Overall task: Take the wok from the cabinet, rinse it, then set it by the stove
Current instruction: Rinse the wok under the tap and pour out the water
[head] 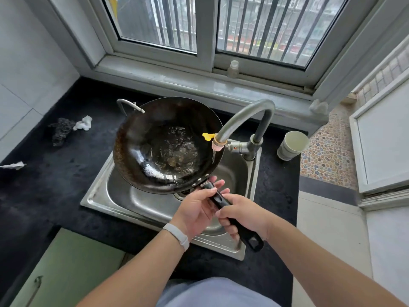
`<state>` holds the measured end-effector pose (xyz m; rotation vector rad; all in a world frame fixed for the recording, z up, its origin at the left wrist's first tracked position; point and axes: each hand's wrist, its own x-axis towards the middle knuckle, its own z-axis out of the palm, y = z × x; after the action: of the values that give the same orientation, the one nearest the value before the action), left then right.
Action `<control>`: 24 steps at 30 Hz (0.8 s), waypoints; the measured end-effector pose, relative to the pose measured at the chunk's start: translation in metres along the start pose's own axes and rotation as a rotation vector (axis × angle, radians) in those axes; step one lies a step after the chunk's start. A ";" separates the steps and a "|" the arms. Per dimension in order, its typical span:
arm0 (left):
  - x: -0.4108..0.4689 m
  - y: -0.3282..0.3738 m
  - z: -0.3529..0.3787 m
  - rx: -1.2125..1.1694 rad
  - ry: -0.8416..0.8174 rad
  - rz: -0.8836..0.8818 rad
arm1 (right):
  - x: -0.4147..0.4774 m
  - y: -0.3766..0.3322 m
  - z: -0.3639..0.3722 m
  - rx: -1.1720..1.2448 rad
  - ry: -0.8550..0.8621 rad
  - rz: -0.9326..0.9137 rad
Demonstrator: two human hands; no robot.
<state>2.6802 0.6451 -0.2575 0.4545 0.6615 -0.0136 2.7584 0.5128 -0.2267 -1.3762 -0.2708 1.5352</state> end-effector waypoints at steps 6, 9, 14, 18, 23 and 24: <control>0.003 -0.004 -0.002 0.102 0.032 0.011 | 0.003 0.007 -0.007 -0.175 0.037 0.051; 0.007 -0.006 -0.003 0.158 0.058 0.026 | 0.003 0.003 -0.016 -0.194 0.024 0.123; 0.012 -0.009 -0.004 0.142 0.090 0.031 | 0.004 0.004 -0.015 -0.299 0.114 0.103; 0.009 -0.013 -0.004 0.171 0.092 0.012 | 0.005 0.018 -0.010 -0.358 0.190 0.048; 0.003 -0.020 -0.004 0.220 0.095 -0.009 | -0.001 0.028 -0.011 -0.284 0.180 0.078; 0.002 -0.021 -0.004 0.222 0.093 -0.012 | -0.002 0.030 -0.011 -0.278 0.174 0.080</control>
<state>2.6760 0.6277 -0.2694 0.6677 0.7581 -0.0782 2.7521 0.4929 -0.2507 -1.7476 -0.3339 1.4714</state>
